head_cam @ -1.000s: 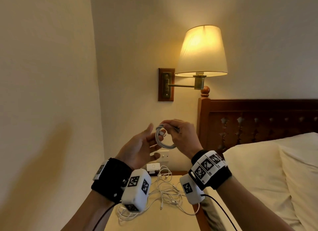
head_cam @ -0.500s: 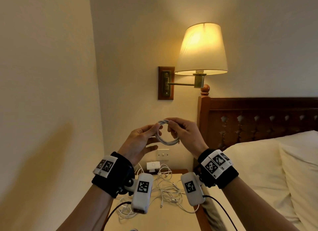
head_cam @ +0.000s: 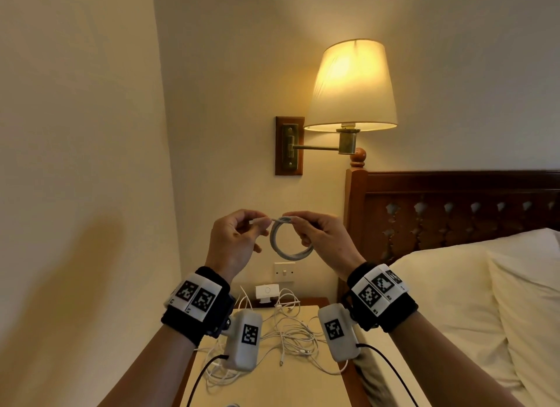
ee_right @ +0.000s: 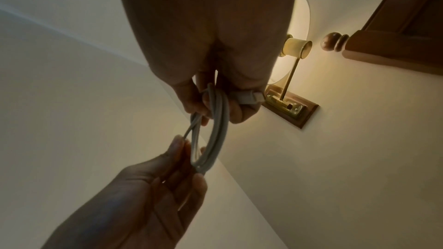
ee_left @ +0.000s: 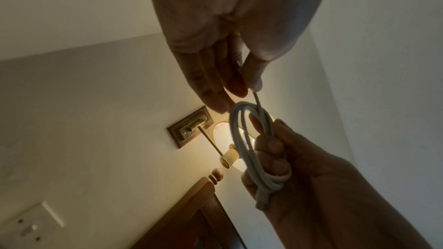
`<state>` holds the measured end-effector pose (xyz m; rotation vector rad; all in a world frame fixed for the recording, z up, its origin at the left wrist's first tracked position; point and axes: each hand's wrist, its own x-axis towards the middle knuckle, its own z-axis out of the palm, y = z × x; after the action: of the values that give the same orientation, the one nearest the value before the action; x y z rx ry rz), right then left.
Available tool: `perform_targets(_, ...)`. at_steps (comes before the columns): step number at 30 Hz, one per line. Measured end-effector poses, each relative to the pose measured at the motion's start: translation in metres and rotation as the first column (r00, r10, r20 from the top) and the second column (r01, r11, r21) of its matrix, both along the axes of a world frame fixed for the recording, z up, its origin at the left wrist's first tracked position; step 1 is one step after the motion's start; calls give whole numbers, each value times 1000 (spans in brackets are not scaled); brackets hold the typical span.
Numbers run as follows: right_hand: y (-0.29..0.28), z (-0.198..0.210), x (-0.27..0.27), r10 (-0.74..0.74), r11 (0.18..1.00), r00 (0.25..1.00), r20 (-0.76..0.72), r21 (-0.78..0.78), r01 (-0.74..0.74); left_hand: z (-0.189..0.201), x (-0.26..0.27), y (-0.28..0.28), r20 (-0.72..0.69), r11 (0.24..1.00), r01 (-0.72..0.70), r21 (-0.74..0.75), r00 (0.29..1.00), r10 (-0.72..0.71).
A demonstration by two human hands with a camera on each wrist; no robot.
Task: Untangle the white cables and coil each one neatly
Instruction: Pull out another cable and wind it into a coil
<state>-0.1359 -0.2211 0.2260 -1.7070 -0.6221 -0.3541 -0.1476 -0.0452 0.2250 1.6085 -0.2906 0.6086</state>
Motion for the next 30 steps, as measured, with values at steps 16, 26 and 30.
perform_targets(16,3,5,0,204,945,962,-182,292,-145,-11,-4,-6,-227,965,205,-161,944,-238)
perform_targets(26,8,-13,8,-188,976,979,73,129,178,-7,-12,-16,-282,764,386,-516,766,-577)
perform_targets(30,4,-13,7,-173,981,980,103,106,162,-8,-7,-12,-290,750,422,-510,736,-612)
